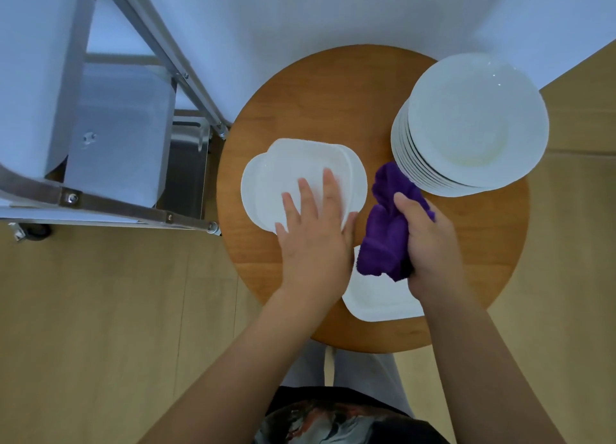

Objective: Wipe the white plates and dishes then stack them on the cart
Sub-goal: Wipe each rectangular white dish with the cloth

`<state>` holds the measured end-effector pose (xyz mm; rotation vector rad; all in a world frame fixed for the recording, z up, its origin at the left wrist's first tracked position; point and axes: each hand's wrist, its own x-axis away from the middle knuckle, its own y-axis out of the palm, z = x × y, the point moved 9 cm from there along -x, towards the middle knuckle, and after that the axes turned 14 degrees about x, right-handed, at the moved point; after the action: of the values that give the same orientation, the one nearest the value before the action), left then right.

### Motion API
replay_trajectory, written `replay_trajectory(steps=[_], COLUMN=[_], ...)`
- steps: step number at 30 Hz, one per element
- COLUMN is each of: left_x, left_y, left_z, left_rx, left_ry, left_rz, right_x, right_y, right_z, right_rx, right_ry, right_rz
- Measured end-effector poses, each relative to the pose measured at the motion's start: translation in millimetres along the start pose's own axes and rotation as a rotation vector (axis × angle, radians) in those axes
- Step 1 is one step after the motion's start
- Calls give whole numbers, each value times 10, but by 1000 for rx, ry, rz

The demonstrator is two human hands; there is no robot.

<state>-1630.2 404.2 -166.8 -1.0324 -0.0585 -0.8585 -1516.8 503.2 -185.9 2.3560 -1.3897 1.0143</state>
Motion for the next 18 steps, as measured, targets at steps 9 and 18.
replay_trajectory(steps=[9, 18], left_x=[-426, -668], left_y=[571, 943], left_z=[50, -123], left_rx=[-65, -55], left_ry=[28, -169], left_rz=[-44, -1], right_x=[-163, -215], right_y=[-71, -384], right_z=[191, 347], right_rx=[-13, -19], right_ry=[107, 188], right_rz=[61, 132])
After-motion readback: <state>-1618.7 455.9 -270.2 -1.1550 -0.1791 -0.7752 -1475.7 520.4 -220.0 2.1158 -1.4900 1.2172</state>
